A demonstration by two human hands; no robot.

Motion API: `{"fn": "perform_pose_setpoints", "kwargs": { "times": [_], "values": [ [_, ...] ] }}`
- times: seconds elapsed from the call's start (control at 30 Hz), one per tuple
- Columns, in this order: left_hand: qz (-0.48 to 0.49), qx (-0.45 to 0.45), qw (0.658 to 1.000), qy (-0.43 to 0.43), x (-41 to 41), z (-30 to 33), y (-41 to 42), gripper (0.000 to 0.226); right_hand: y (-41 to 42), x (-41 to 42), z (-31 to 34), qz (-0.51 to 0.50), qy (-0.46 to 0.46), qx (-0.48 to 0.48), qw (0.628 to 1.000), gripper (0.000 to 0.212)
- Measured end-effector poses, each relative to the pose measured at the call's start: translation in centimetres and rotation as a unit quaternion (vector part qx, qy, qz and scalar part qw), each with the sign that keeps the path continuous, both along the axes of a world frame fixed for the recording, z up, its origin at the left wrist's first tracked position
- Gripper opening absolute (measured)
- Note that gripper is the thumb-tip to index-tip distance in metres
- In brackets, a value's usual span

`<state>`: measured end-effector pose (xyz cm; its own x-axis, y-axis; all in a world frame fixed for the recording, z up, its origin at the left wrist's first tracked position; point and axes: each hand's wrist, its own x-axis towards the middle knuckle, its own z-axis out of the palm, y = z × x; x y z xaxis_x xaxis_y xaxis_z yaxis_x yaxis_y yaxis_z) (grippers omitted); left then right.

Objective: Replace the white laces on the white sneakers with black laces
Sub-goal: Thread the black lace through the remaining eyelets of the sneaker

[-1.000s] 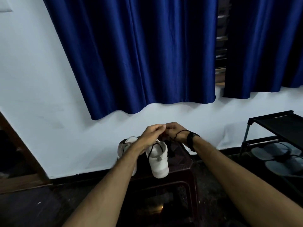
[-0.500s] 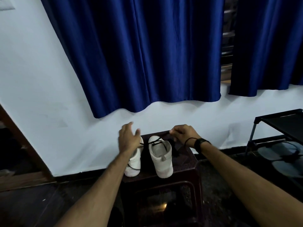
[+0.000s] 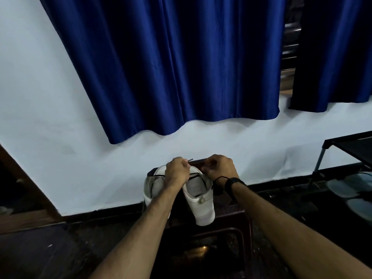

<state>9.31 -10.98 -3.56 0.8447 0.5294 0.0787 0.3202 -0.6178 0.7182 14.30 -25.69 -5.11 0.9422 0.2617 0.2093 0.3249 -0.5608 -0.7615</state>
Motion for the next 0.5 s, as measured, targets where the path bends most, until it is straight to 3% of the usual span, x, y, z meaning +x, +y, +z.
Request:
{"fn": "perform_pose_setpoints", "kwargs": {
  "times": [0.1,0.2,0.33,0.5],
  "values": [
    [0.04,0.029,0.997,0.055,0.5,-0.1,-1.2,0.027,1.9,1.1,-0.7,0.013,0.043,-0.126,0.991,0.016],
    [0.058,0.153,0.984,0.067,0.2,-0.6,-2.7,0.029,3.6,1.8,-2.1,0.005,0.059,-0.175,0.983,0.028],
    [0.03,0.325,0.943,0.067,0.1,-2.7,-3.0,0.025,3.6,2.3,-4.4,-0.057,0.069,-0.099,0.991,0.022],
    [0.04,0.369,0.927,0.053,0.1,-3.8,-2.3,0.025,2.5,3.6,-5.7,-0.082,0.192,0.051,0.977,0.022]
  ]
}}
